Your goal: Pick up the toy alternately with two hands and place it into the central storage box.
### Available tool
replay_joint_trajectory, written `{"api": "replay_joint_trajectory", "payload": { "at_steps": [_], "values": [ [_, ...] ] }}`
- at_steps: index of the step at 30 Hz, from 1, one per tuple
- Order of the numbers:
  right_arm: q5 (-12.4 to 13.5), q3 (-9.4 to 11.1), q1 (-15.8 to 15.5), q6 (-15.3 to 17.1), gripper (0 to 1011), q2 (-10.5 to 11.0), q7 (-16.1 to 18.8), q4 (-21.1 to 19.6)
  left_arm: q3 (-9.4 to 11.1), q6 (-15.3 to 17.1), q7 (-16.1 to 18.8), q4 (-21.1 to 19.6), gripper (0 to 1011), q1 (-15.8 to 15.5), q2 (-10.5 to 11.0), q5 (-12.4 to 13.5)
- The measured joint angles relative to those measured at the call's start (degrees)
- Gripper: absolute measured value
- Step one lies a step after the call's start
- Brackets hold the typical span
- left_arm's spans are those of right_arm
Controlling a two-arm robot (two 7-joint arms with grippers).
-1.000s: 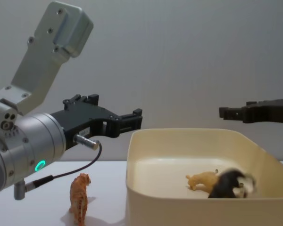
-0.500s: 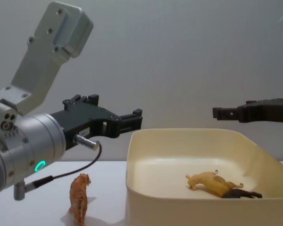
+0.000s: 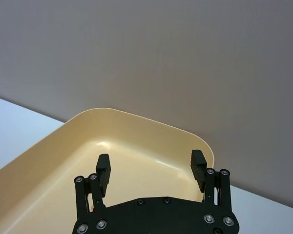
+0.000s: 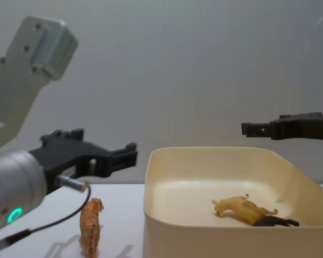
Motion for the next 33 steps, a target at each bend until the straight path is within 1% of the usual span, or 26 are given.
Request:
{"api": "replay_joint_trajectory", "payload": {
  "at_steps": [4, 6, 7, 10, 13, 17, 21, 29, 33],
  "values": [
    [-0.01, -0.02, 0.02, 0.02, 1001, -0.02, 0.01, 0.0, -0.22, 1.54, 2.31, -1.69, 1001, 2.17, 1.26, -1.92],
    [-0.01, -0.03, 0.03, 0.03, 1001, -0.03, 0.01, 0.01, -0.38, 2.84, 3.7, -2.66, 1001, 3.48, 1.98, -3.56],
    [-0.01, -0.03, 0.04, 0.03, 1001, -0.03, 0.01, 0.01, -0.38, 2.84, 3.7, -2.66, 1001, 3.48, 1.98, -3.56],
    [-0.01, -0.03, 0.05, 0.04, 1001, -0.05, 0.01, 0.0, -0.64, 4.27, 4.31, -3.27, 1001, 4.76, 2.74, -5.37],
    [-0.01, -0.04, 0.05, 0.04, 1001, -0.06, 0.01, 0.0, -0.79, 5.03, 4.26, -3.34, 1001, 5.2, 3.02, -6.36],
    [-0.01, -0.03, 0.06, 0.04, 1001, -0.06, 0.0, 0.0, -1.1, 6.29, 2.69, -2.83, 1001, 5.46, 3.25, -7.95],
    [-0.01, -0.03, 0.06, 0.04, 1001, -0.06, 0.0, 0.01, -1.31, 6.87, 1.11, -1.68, 1001, 5.17, 3.08, -8.68],
    [0.0, -0.03, 0.06, 0.04, 1001, -0.06, 0.0, 0.0, -1.57, 7.79, -3.33, 2.03, 1001, 3.31, 1.56, -9.78],
    [0.0, -0.03, 0.06, 0.04, 1001, -0.06, 0.0, 0.0, -1.61, 8.49, -4.49, 3.4, 1001, 2.5, 0.84, -9.84]
  ]
}}
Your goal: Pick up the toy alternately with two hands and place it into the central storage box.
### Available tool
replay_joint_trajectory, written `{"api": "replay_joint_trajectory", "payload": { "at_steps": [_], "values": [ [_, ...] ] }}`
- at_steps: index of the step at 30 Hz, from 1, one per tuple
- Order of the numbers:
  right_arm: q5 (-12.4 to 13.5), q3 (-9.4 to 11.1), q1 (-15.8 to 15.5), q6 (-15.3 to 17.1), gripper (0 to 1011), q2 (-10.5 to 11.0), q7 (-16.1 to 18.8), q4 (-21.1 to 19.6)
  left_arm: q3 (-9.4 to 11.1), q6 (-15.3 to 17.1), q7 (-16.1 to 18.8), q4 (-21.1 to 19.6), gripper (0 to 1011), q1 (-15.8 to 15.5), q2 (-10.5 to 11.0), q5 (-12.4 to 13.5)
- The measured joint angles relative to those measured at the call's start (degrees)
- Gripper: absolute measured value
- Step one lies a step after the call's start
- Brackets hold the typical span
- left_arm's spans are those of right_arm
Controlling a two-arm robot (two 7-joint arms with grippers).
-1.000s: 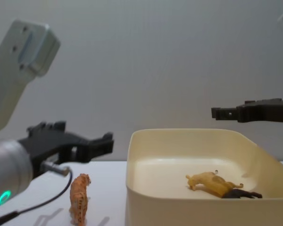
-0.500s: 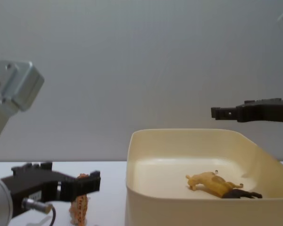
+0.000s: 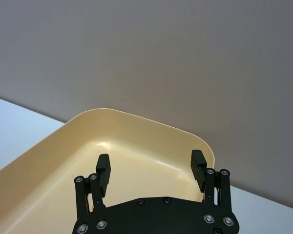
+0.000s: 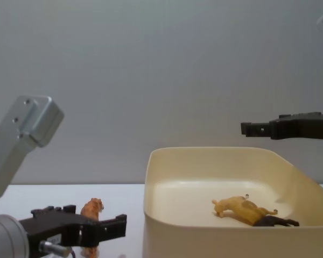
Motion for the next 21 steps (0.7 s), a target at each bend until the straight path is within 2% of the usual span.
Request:
{"api": "replay_joint_trajectory", "payload": {
  "at_steps": [11, 15, 17, 20, 21],
  "values": [
    [0.0, 0.0, 0.0, 0.0, 1001, 0.0, 0.0, 0.0, -0.18, 2.31, -0.66, 3.08, 979, -1.65, -1.61, -0.1],
    [0.0, 0.0, 0.0, 0.0, 1001, 0.0, 0.0, 0.0, -0.24, 2.82, -0.71, 3.81, 911, -2.02, -1.97, -0.12],
    [0.0, 0.0, 0.0, 0.0, 1001, 0.0, 0.0, 0.0, -0.26, 3.06, -0.72, 4.13, 834, -2.18, -2.14, -0.13],
    [0.0, 0.0, 0.0, 0.0, 1001, 0.0, 0.0, 0.0, -0.28, 3.26, -0.74, 4.38, 781, -2.31, -2.27, -0.12],
    [0.0, 0.0, 0.0, 0.0, 1001, 0.0, 0.0, 0.0, -0.29, 3.38, -0.76, 4.53, 730, -2.38, -2.34, -0.13]
  ]
}}
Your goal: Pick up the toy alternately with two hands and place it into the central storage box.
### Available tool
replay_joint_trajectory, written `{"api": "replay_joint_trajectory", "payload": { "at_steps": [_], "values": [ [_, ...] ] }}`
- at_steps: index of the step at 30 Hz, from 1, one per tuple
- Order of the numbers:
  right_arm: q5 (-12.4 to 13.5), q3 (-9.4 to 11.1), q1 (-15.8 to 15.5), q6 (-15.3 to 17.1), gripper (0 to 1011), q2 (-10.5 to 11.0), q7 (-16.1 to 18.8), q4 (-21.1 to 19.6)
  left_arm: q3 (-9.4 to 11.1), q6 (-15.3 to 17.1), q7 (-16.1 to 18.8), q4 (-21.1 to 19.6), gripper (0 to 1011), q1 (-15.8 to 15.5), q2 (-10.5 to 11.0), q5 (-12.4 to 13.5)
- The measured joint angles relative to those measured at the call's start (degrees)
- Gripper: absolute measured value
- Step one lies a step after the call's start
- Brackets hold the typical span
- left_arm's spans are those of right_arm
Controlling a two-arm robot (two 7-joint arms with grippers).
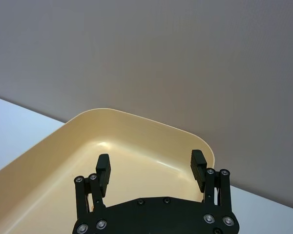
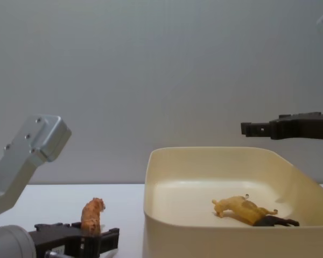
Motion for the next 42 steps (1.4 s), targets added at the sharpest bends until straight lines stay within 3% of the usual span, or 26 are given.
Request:
{"api": "replay_joint_trajectory", "payload": {
  "at_steps": [6, 10, 12, 13, 15, 26, 33, 42],
  "values": [
    [0.0, 0.0, 0.0, 0.0, 1001, 0.0, 0.0, 0.0, -0.03, 0.36, -0.04, 0.46, 564, -0.21, -0.23, 0.0],
    [0.0, 0.0, 0.0, 0.0, 1001, 0.0, 0.0, 0.0, -0.06, 0.5, -0.06, 0.64, 393, -0.32, -0.34, 0.0],
    [0.0, 0.0, 0.0, 0.0, 1001, 0.0, 0.0, 0.0, -0.07, 0.54, -0.06, 0.7, 383, -0.34, -0.36, 0.0],
    [0.0, 0.0, 0.0, 0.0, 1001, 0.0, 0.0, 0.0, -0.08, 0.57, -0.07, 0.75, 313, -0.36, -0.39, 0.01],
    [0.0, 0.0, 0.0, 0.0, 1001, 0.0, 0.0, 0.0, -0.09, 0.59, -0.1, 0.77, 290, -0.37, -0.41, 0.02],
    [-0.01, 0.0, 0.0, 0.0, 1001, 0.0, 0.0, 0.0, -0.34, -0.18, 0.98, -0.3, 282, -0.42, -0.47, 1.18],
    [-0.01, 0.0, 0.0, 0.0, 1001, 0.0, 0.0, 0.0, -0.69, -0.44, 2.6, -2.27, 282, -0.85, -0.49, 3.76],
    [-0.01, 0.0, 0.0, 0.0, 1001, 0.0, 0.0, 0.0, -1.04, 0.19, 0.52, -3.32, 282, -2.31, -0.66, 6.59]
  ]
}}
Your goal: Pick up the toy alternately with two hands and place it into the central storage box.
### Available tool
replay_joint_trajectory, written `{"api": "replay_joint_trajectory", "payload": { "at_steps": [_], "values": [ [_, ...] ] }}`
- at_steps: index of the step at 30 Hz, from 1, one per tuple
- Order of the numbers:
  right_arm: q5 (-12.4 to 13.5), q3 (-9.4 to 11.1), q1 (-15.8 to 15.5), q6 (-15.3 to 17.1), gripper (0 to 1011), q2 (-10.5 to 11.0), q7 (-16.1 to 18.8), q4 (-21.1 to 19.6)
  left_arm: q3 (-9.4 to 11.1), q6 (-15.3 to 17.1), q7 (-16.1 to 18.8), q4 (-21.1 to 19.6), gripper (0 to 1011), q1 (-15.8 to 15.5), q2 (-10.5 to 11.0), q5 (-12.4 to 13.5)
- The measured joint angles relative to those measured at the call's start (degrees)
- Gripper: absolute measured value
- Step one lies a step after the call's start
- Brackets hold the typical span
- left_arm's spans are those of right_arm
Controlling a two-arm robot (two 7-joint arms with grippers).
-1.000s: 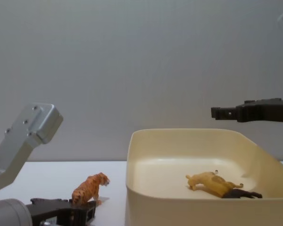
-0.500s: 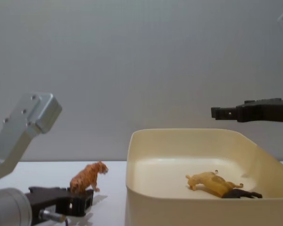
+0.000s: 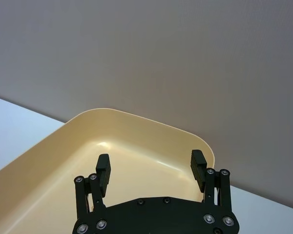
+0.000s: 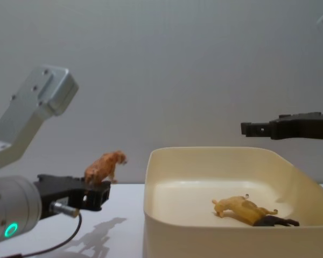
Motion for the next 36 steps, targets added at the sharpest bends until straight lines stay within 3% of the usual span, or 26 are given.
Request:
{"api": "replay_joint_trajectory", "payload": {
  "at_steps": [14, 24, 36],
  "values": [
    [0.0, 0.0, 0.0, 0.0, 1001, 0.0, 0.0, 0.0, -0.11, 1.42, -11.4, 1.56, 282, -4.5, -1.23, 4.53],
    [0.0, 0.0, 0.0, 0.0, 1001, 0.0, 0.0, 0.0, 0.28, 0.45, -20.3, 4.38, 282, -8.65, -2.72, 8.62],
    [0.0, 0.0, 0.0, 0.0, 1001, 0.0, 0.0, 0.0, 0.72, -0.52, -24.55, 5.24, 282, -10.94, -3.52, 12.37]
  ]
}}
